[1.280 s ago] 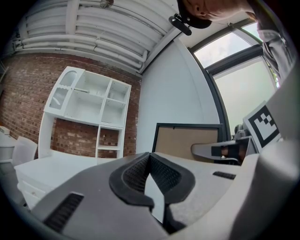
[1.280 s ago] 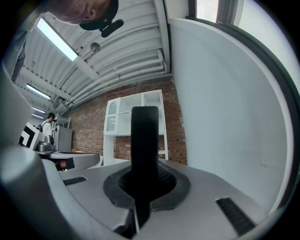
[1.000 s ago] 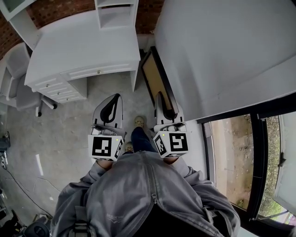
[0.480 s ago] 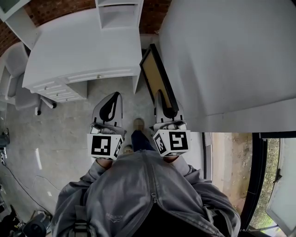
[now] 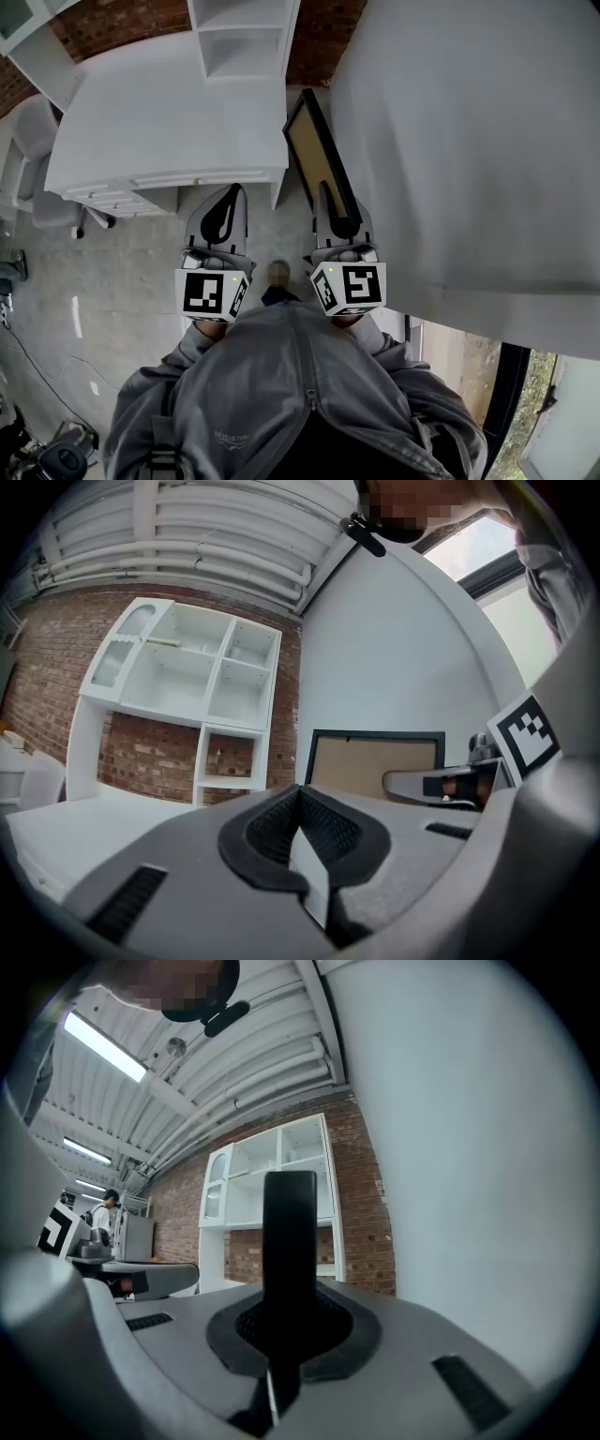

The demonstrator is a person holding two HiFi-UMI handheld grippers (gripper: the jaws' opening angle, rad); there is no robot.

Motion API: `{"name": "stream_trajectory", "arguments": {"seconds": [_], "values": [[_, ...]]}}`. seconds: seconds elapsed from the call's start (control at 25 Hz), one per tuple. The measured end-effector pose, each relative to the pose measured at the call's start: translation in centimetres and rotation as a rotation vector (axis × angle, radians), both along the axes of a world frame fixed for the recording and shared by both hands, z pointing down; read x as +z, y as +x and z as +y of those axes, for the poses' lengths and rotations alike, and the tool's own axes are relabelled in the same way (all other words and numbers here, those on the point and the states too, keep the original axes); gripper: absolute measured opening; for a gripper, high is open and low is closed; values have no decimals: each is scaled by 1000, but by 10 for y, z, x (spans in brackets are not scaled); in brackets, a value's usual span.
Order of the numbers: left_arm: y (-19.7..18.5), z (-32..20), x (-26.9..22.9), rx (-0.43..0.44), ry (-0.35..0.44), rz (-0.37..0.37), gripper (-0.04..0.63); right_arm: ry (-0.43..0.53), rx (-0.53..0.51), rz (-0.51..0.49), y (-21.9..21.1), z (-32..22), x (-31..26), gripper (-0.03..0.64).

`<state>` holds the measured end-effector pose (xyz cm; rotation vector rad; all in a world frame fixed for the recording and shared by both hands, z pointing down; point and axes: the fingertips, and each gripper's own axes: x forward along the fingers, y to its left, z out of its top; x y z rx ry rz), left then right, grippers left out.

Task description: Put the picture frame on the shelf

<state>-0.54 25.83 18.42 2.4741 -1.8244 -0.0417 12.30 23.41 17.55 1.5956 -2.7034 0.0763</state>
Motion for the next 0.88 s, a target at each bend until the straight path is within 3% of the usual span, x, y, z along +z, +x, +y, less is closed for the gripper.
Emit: {"name": "stream_trajectory", "arguments": {"seconds": [0.48, 0.88], "values": [[0, -51, 2, -66, -1, -5, 8, 4, -55, -9, 3, -61, 4, 32], [-22, -84, 14, -81, -20, -5, 8, -19, -67, -4, -17, -92, 17, 32]]}}
